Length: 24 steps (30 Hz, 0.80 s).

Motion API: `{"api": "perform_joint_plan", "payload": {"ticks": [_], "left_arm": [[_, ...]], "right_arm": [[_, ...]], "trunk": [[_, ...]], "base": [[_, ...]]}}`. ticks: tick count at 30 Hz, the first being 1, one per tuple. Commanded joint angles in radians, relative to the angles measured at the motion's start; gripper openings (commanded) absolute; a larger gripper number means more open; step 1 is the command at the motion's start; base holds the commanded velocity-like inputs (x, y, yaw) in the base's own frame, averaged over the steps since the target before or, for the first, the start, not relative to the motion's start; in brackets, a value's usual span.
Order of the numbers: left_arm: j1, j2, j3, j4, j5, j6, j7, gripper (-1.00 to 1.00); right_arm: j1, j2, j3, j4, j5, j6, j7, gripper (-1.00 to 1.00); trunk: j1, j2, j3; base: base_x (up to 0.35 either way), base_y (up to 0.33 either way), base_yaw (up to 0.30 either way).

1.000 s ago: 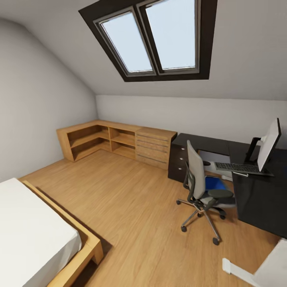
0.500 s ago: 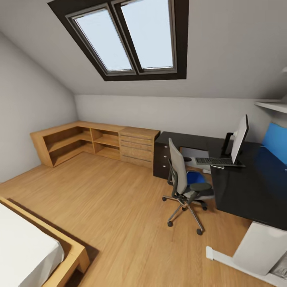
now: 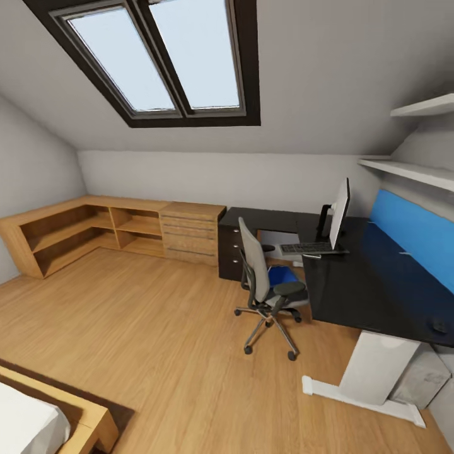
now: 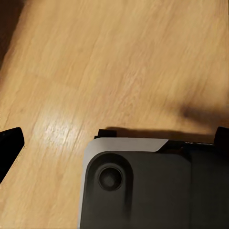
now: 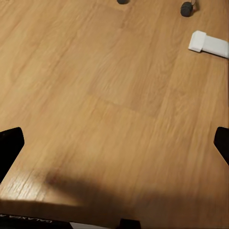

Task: In the bedroom, organize the workspace by keeping the computer under the desk, ensuring the monitor is on the desk, placing the keyboard on the desk next to the monitor, placing the mouse on the desk next to the keyboard, moving the folder from the swivel chair onto the desk next to the mouse, stacking the notebook on top of the folder with the pen on top of the notebook, and positioning the swivel chair next to the desk.

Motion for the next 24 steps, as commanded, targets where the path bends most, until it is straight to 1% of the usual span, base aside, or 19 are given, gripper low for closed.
{"api": "perform_joint_plan", "payload": {"ticks": [1, 8, 11, 24], "left_arm": [[0.0, 0.001, -0.002, 0.0, 0.009, -0.003, -0.001, 1.0], [0.0, 0.0, -0.001, 0.0, 0.009, -0.003, -0.001, 1.0], [0.0, 0.001, -0.001, 0.0, 0.009, -0.003, -0.001, 1.0], [0.0, 0.001, -0.002, 0.0, 0.009, -0.003, -0.001, 1.0]], "right_arm": [[-0.001, 0.0, 0.0, 0.0, 0.005, -0.002, -0.001, 1.0], [-0.001, 0.0, 0.0, 0.0, 0.006, -0.002, -0.001, 1.0], [-0.001, 0.0, 0.0, 0.0, 0.006, -0.002, -0.001, 1.0], [-0.001, 0.0, 0.0, 0.0, 0.006, -0.002, -0.001, 1.0]], "trunk": [[0.0, -0.001, -0.001], [0.0, -0.001, -0.001], [0.0, -0.001, -0.001], [0.0, -0.001, -0.001]], "base": [[0.0, 0.235, -0.3], [0.007, 0.295, -0.3], [0.026, 0.165, -0.3], [0.004, 0.028, -0.3]]}}
